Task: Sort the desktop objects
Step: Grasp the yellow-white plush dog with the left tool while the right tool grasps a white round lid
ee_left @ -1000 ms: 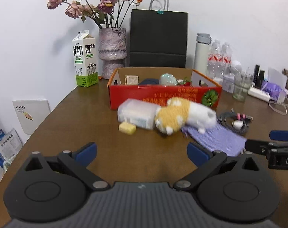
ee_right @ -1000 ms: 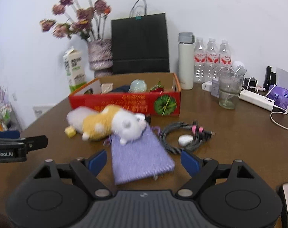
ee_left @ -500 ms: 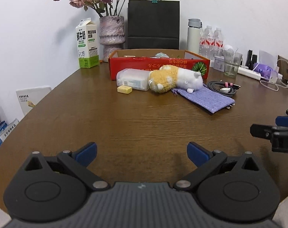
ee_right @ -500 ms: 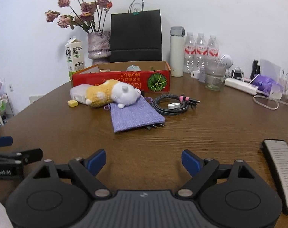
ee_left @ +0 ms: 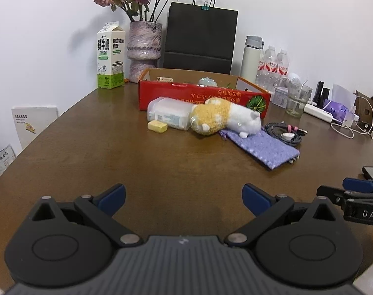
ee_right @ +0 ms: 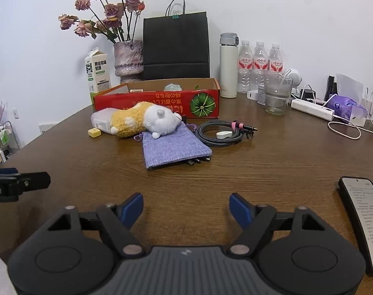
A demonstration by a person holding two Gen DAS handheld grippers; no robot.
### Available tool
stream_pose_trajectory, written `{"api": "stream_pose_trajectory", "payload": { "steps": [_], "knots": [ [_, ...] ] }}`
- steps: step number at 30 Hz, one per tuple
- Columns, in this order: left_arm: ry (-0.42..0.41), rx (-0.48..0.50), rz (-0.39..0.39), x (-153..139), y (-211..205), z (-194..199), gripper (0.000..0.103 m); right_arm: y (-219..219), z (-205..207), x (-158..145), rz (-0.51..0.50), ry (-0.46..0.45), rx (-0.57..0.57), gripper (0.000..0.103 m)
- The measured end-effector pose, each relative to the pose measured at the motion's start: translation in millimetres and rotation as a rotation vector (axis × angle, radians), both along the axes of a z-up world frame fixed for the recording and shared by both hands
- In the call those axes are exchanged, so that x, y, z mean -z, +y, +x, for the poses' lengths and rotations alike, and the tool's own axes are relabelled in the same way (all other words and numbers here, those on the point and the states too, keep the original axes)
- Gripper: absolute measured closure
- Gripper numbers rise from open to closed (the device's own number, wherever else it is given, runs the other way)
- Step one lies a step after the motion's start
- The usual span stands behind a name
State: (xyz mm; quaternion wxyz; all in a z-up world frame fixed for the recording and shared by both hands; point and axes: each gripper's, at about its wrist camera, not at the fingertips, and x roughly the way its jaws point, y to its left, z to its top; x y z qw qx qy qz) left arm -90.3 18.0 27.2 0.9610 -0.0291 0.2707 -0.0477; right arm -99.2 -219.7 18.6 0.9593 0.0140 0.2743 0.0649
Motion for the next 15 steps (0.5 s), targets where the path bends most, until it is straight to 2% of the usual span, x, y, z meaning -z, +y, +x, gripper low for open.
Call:
{"api": "stream_pose_trajectory", "payload": {
  "steps": [2, 6, 11, 15],
  "knots": [
    [-0.009, 0.008, 0.0, -4, -3, 11, 0.0, -2, 8, -2, 0.006, 0.003, 0.003, 0.035],
    [-0.037, 0.044, 0.027, -14, -12, 42, 0.0, -7, 30, -8, -0.012, -0.004, 0.01, 0.038],
    [-0.116, 0.17, 0.171, -23, -44, 101, 0.001, -12, 77, -16, -0.054, -0.011, -0.024, 0.048],
    [-0.072, 0.255, 0.177, -24, -54, 151, 0.003, -19, 121, -20, -0.082, -0.02, -0.022, 0.049]
  ]
}}
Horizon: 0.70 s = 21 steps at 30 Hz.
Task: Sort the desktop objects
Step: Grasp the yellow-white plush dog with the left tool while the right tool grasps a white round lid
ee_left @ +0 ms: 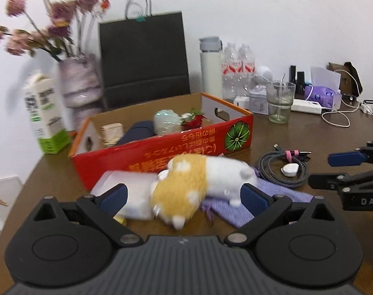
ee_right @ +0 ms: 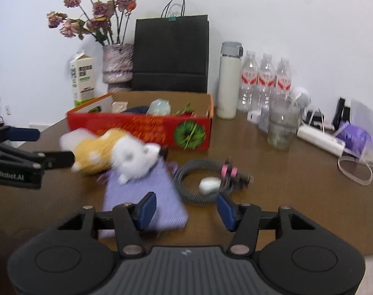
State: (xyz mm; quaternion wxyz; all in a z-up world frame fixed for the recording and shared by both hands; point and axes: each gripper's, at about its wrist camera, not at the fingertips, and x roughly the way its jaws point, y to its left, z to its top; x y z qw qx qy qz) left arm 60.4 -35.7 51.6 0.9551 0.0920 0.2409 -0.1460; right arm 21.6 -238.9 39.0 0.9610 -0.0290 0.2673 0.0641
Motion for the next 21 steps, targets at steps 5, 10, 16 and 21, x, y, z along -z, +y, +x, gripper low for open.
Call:
{"api": "stream_pose_trajectory", "payload": {
  "steps": [5, 10, 16, 21],
  "knots": [
    [0.072, 0.02, 0.01, 11, -7, 39, 0.016, -4, 45, 9, -0.008, 0.044, -0.007, 0.063],
    [0.089, 0.032, 0.021, 22, -9, 48, 0.024, -8, 67, 24, -0.017, 0.069, -0.004, 0.066],
    [0.076, 0.055, 0.05, 26, -18, 43, 0.026, -14, 75, 37, 0.012, 0.098, 0.002, 0.07],
    [0.085, 0.026, 0.061, 24, -19, 38, 0.046, -17, 75, 37, 0.029, 0.098, 0.002, 0.076]
  ]
}}
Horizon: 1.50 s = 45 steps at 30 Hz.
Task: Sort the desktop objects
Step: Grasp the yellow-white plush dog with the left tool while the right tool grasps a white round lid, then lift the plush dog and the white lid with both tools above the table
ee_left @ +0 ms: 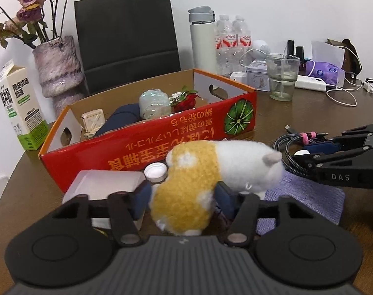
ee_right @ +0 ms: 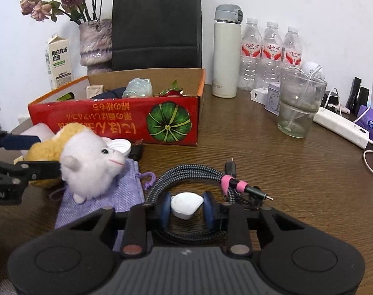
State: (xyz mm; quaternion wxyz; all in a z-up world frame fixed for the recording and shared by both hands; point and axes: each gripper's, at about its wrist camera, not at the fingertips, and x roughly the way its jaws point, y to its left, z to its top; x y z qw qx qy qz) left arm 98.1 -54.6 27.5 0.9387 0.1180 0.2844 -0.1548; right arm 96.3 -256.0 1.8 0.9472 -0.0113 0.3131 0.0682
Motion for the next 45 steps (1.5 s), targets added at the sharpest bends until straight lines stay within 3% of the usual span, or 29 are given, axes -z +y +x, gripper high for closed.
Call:
{"api": "stream_pose_trajectory", "payload": {
  "steps": [2, 4, 5, 6, 7, 10, 12, 19, 23, 28, 32, 45],
  "knots": [
    [0.015, 0.01, -0.015, -2, 1, 1, 0.043, -1, 0, -1, 0.004, 0.0, 0.005, 0.076],
    [0.027, 0.023, -0.037, -2, 1, 7, 0.021, -2, 0, -1, 0.012, -0.001, 0.011, 0.076],
    [0.067, 0.044, -0.05, 0, 0, 15, 0.021, -2, 0, -1, 0.017, -0.003, 0.014, 0.076],
    [0.098, 0.048, -0.053, 3, -1, 21, 0.024, -2, -1, -2, 0.019, -0.005, 0.016, 0.076],
    [0.114, 0.036, -0.049, 5, -3, 25, 0.037, -2, -2, -3, 0.023, -0.008, 0.02, 0.076],
    [0.131, 0.028, -0.031, 10, -5, 27, 0.053, -4, -9, -8, 0.033, -0.026, 0.026, 0.076],
    [0.124, 0.003, -0.058, 6, -1, 15, 0.055, -5, -17, -14, 0.039, -0.041, 0.033, 0.076],
    [0.025, -0.14, -0.174, -18, 24, -57, 0.056, 4, -65, -44, 0.056, -0.151, 0.04, 0.076],
    [-0.01, -0.193, -0.158, -24, 27, -98, 0.056, 21, -95, -56, 0.077, -0.183, -0.005, 0.076],
    [-0.021, -0.285, -0.205, -28, 43, -141, 0.055, 44, -133, -55, 0.054, -0.195, -0.063, 0.076],
    [-0.058, -0.362, -0.159, -28, 53, -169, 0.055, 46, -160, -46, 0.013, -0.183, -0.034, 0.076],
    [-0.073, -0.326, -0.156, -29, 62, -242, 0.055, 38, -228, -53, -0.002, -0.218, -0.003, 0.076]
  ]
}}
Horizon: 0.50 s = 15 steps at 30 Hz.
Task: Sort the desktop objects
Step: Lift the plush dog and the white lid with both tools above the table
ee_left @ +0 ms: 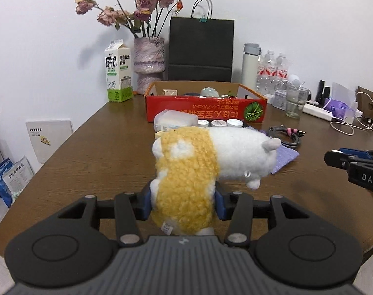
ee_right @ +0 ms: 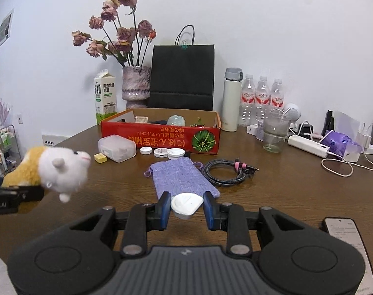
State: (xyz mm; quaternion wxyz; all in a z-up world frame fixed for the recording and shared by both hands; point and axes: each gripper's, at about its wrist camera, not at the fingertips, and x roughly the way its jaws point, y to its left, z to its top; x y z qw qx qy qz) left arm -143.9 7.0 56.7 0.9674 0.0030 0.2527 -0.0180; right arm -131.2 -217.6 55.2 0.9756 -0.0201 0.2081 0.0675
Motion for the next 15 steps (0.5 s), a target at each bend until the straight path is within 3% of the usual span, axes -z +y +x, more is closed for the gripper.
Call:
{"api": "stream_pose_trajectory", "payload": {
  "steps": [15],
  "knots": [
    [-0.033, -0.006, -0.025, -9, 9, -22, 0.054, 1, -27, -8, -0.008, -0.036, -0.004, 0.076]
  ]
}}
